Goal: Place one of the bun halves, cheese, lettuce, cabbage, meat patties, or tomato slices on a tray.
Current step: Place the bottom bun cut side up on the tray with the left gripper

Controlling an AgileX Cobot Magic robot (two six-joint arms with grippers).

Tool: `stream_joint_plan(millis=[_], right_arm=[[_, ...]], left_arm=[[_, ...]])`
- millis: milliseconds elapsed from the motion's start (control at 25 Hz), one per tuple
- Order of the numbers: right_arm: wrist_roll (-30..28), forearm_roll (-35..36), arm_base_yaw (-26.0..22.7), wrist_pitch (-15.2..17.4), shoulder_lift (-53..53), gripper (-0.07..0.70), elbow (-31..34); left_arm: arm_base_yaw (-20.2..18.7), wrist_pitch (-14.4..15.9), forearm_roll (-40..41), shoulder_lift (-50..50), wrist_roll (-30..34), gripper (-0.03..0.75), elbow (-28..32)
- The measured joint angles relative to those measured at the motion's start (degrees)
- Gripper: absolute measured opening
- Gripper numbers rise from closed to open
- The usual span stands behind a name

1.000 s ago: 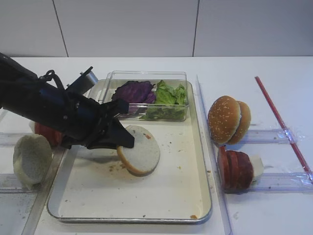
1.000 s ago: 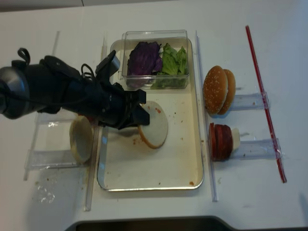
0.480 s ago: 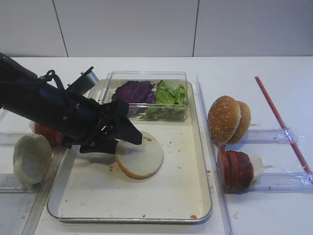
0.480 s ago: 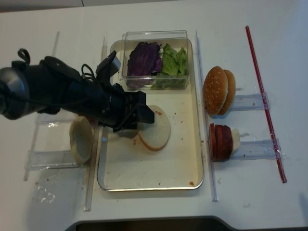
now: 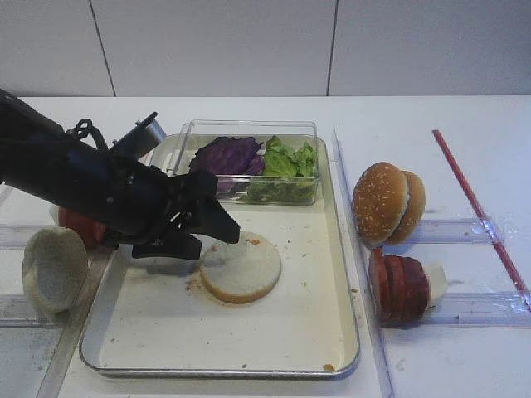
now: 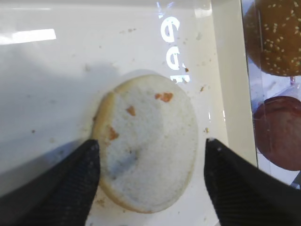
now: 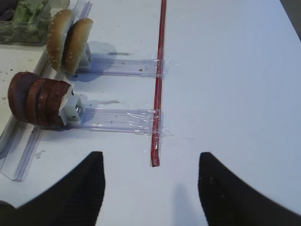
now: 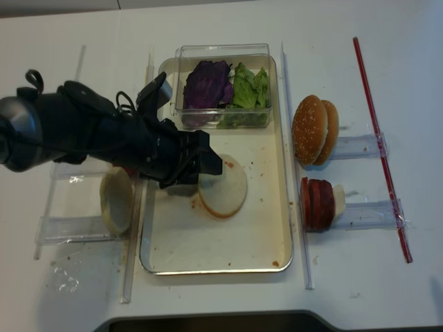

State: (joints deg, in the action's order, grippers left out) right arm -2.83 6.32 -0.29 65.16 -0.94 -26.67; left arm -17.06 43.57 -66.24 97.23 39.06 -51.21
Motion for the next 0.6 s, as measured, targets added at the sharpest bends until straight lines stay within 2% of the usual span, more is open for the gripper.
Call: stream_joint_plan(millis=[440, 600], right_arm=[[0.2, 0.0, 0.0, 0.0, 0.0, 0.454, 0.0], [0.2, 0.0, 0.0, 0.0, 0.0, 0.454, 0.0]], left_arm=[[0.0, 0.1, 1.9, 0.0, 0.0, 0.438, -0.1], [0.0, 2.4, 5.1, 0.0, -1.7, 0.438, -2.5]])
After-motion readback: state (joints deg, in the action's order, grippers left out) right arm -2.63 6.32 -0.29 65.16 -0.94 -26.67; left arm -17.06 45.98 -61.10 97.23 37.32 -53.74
